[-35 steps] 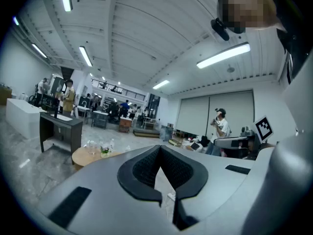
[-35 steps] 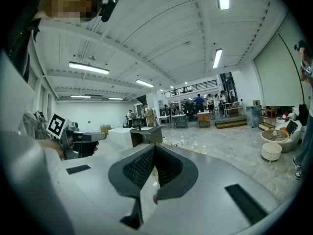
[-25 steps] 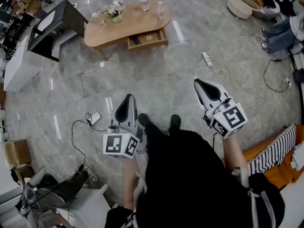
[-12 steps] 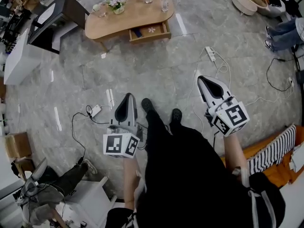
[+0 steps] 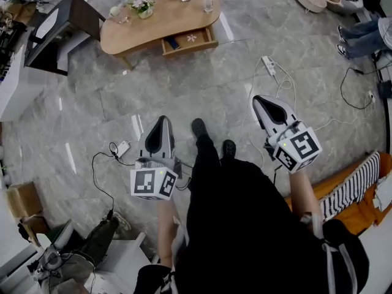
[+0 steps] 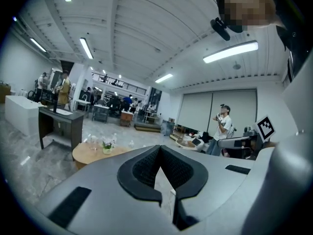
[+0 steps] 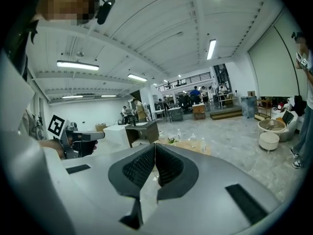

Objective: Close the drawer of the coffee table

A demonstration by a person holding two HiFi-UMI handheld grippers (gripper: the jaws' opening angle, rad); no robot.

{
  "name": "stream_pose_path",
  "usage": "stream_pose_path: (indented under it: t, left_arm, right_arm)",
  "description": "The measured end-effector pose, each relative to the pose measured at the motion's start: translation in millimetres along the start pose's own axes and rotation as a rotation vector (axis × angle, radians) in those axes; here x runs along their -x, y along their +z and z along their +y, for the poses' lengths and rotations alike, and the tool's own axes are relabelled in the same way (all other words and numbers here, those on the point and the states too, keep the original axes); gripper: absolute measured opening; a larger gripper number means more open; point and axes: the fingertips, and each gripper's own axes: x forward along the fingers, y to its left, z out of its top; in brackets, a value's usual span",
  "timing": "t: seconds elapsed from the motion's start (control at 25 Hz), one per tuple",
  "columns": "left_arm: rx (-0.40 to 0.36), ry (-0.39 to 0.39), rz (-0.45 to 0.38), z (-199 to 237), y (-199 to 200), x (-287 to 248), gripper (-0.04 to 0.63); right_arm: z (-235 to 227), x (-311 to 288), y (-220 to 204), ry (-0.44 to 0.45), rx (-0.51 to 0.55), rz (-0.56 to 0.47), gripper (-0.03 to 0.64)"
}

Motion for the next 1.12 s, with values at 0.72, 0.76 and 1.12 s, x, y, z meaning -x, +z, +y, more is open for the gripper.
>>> stream_pose_path:
  t: [0.72,0.76,1.12]
  left_arm:
    - [0.009,-0.149,0.01,138.8,55.6,-136.3,0.014]
    - [0.007,-0.154,0.016,141.0,54.2,-142.4,0.012]
    - [-0.008,-0.172,0.027,145.3,55.3,-205.8,0.014]
  right_arm:
    - [-25.3,-152.9,58.8,-0.128,-0.017,-0.018,0.014]
    - [-28.4,-156.3,58.2,-0.134,-0.018,-0.012,0.014]
    - [-83.6,-190.2,58.4,-0.168,-0.056,-0.009,0.014]
